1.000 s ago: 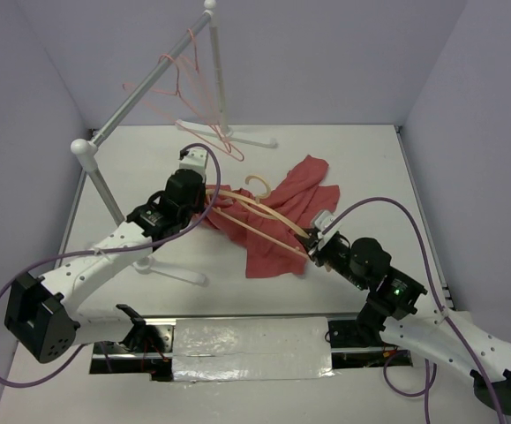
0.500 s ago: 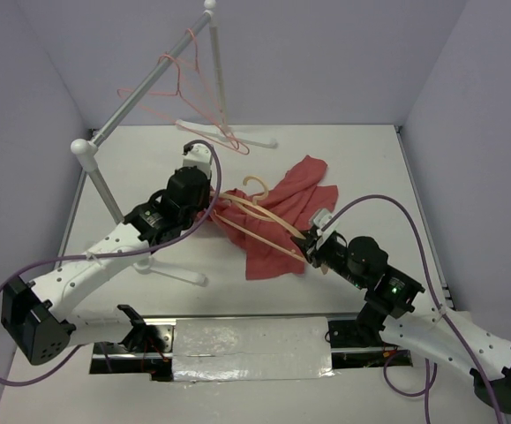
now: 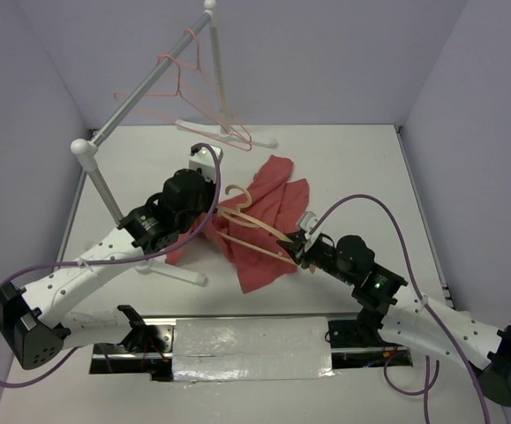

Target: Place the t-shirt on the hanger

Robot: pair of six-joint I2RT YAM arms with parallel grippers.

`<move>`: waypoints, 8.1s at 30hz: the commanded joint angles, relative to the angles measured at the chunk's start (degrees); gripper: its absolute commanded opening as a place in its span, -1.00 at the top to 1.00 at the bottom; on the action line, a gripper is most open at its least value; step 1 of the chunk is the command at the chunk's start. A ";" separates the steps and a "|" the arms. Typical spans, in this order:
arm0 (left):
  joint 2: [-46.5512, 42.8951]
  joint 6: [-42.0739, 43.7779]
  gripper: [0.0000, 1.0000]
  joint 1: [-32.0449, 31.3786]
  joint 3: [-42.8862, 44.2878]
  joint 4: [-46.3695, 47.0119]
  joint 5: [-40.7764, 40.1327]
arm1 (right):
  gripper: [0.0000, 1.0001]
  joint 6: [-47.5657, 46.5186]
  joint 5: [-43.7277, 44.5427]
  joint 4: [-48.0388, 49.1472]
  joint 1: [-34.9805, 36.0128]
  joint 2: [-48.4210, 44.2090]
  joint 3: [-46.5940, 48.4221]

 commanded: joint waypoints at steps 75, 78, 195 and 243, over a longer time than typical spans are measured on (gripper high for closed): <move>9.75 22.73 1.00 0.25 16.03 2.35 63.70 | 1.00 13.91 -11.76 53.80 -16.12 -1.10 -18.96; 9.83 22.90 0.91 -0.19 17.43 0.06 62.21 | 1.00 14.79 -11.58 58.03 -16.12 1.19 -19.23; -0.54 15.96 1.00 -4.68 11.28 -6.28 26.35 | 0.05 60.14 20.06 29.20 -2.58 22.46 -3.93; 6.13 22.64 1.00 -12.06 16.99 -21.22 21.14 | 1.00 40.03 -16.75 -7.69 -42.95 2.51 13.97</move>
